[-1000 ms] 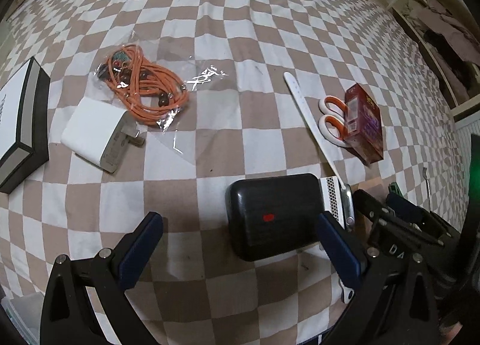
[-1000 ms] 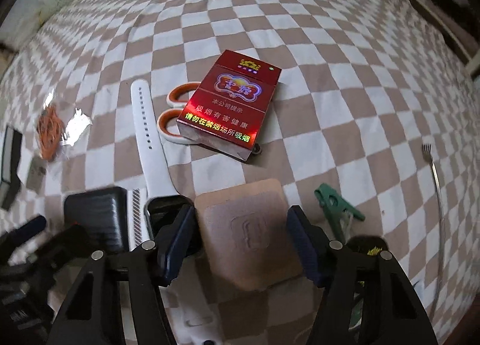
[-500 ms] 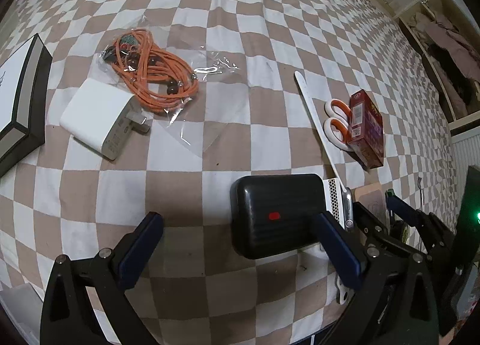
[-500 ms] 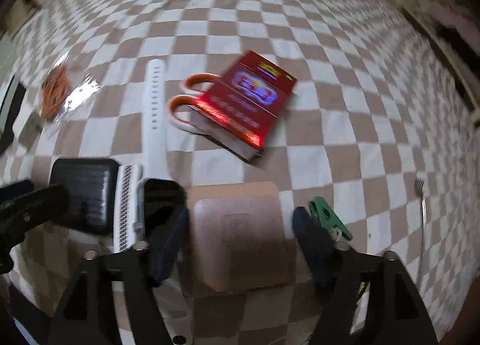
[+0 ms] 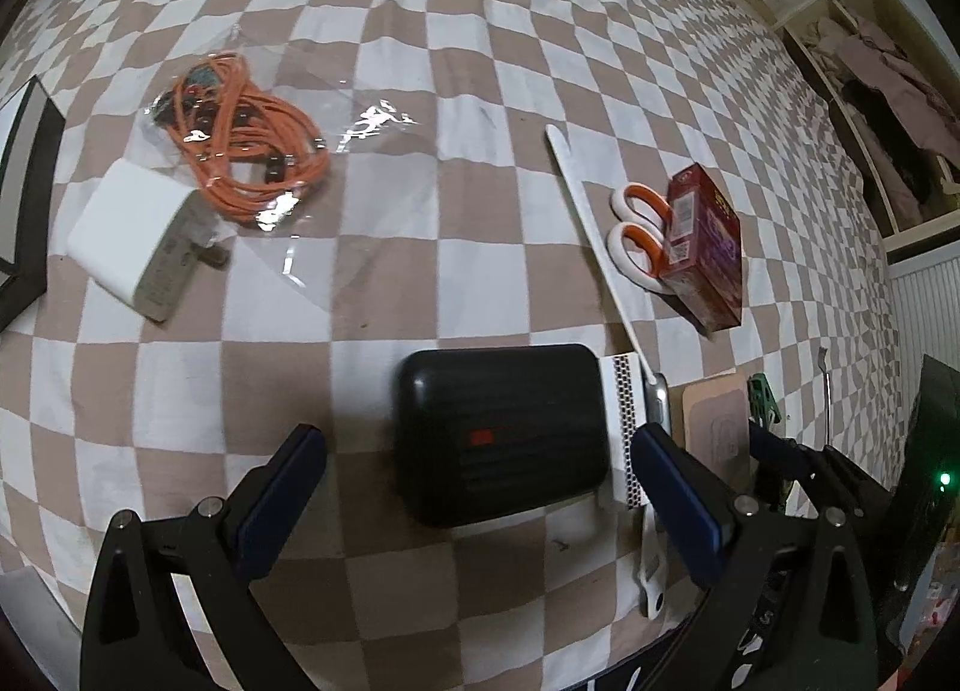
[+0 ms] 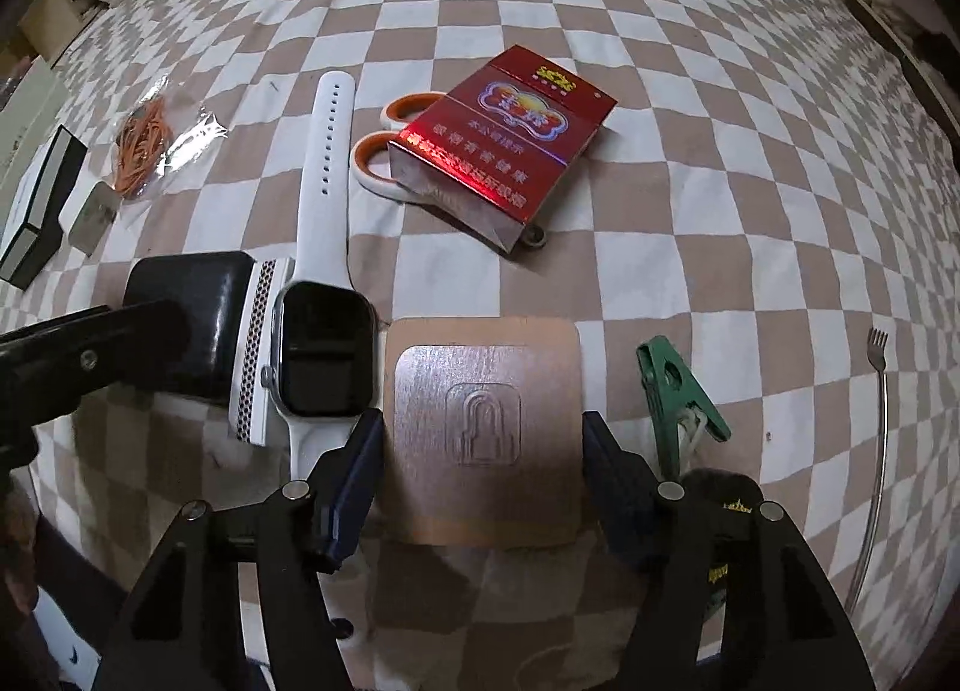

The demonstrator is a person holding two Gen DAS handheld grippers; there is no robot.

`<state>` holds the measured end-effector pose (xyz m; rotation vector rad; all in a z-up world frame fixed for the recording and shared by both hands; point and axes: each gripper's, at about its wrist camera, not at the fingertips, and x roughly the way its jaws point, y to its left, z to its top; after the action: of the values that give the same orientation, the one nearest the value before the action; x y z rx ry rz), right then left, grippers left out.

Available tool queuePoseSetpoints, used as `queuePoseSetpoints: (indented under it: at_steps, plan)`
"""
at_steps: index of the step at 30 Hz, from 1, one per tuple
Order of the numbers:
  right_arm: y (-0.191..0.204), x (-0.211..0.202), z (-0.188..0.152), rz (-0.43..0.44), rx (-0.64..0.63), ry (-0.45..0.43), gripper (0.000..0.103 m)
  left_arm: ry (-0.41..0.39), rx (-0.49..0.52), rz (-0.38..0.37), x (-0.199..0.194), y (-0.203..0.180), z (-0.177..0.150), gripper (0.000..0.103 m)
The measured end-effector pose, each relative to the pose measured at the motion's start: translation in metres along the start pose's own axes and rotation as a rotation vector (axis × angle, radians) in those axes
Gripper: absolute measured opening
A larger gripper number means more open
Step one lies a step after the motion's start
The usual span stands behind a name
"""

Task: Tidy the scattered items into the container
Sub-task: 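Close the left tool on the black earbud case while the right tool grasps the wooden pad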

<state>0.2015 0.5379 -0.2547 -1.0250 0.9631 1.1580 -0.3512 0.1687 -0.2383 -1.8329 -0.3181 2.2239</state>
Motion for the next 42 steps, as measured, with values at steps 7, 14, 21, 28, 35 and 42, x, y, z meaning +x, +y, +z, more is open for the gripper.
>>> queuePoseSetpoints:
  at_steps: [7,14,21,28,35,42]
  plan:
    - [-0.010,0.002,-0.013,0.016,-0.007,0.008,0.064,-0.022,0.064,0.123,0.016,-0.022,0.000,0.102]
    - [-0.017,0.004,-0.019,0.013,-0.003,0.006,0.064,-0.075,0.091,0.175,0.023,-0.029,-0.001,0.103]
    - [-0.027,0.006,-0.022,0.018,0.008,0.016,0.064,-0.089,0.131,0.227,0.022,-0.026,-0.002,0.103]
    - [-0.034,0.009,-0.025,-0.008,0.020,0.029,0.064,-0.080,0.117,0.343,0.009,0.012,-0.002,0.103]
    - [-0.043,0.012,-0.030,-0.014,0.026,0.029,0.065,-0.067,0.015,0.289,0.006,0.040,0.003,0.103]
    - [-0.056,0.016,-0.035,-0.006,0.026,0.023,0.065,-0.082,0.077,0.355,0.017,0.024,0.002,0.102]
